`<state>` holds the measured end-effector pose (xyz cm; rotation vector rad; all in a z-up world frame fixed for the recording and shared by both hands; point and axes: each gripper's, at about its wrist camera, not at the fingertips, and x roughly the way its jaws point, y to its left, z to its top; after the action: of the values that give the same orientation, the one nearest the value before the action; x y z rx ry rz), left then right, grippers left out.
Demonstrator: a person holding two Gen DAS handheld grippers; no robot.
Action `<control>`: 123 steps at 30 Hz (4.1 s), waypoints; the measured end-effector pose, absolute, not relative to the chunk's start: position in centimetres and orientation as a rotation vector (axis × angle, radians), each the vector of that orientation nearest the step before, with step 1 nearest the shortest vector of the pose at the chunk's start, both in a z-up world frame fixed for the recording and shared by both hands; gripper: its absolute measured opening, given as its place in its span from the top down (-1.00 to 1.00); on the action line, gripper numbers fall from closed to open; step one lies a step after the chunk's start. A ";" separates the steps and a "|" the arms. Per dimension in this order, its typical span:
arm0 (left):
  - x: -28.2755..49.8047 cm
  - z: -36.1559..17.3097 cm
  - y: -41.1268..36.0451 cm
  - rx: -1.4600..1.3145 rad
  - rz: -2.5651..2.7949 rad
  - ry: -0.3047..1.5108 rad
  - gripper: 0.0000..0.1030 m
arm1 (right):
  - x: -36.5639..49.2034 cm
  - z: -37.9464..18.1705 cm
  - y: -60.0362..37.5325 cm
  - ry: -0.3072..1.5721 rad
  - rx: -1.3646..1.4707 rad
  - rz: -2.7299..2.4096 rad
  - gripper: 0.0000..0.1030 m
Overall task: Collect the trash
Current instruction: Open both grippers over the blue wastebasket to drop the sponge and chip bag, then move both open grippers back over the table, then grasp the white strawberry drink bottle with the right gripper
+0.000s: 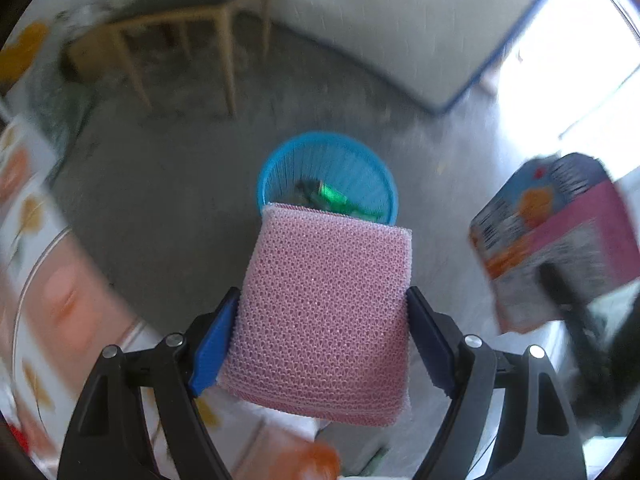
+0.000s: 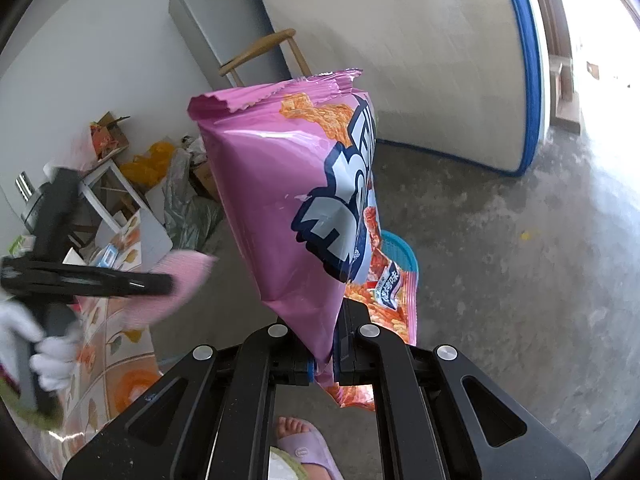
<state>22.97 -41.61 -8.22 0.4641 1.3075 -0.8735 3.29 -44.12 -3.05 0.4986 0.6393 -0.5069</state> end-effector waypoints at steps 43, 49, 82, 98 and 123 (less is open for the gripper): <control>31.7 -10.1 -46.3 0.214 -0.895 1.436 -0.72 | 14.8 -13.5 -58.2 0.818 0.642 -0.365 0.06; 28.3 -0.9 -36.3 0.092 -0.957 1.203 -0.72 | 9.3 -9.2 -53.0 0.763 0.598 -0.381 -0.28; 18.1 1.0 7.9 -0.470 -0.317 0.704 -0.64 | 18.3 -1.5 -26.6 0.842 0.361 0.180 -0.40; 18.3 -3.5 13.5 -0.509 -0.139 0.805 -0.15 | 31.9 -4.3 -9.2 0.972 0.070 0.506 -0.38; 16.6 -6.0 21.6 -0.615 -0.008 0.814 -0.12 | 34.8 -7.1 -0.5 1.137 0.086 0.547 -0.31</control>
<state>16.62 21.64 -6.00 -0.6151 0.8137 -0.0078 34.79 -0.48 -7.07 0.0862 1.1371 0.5473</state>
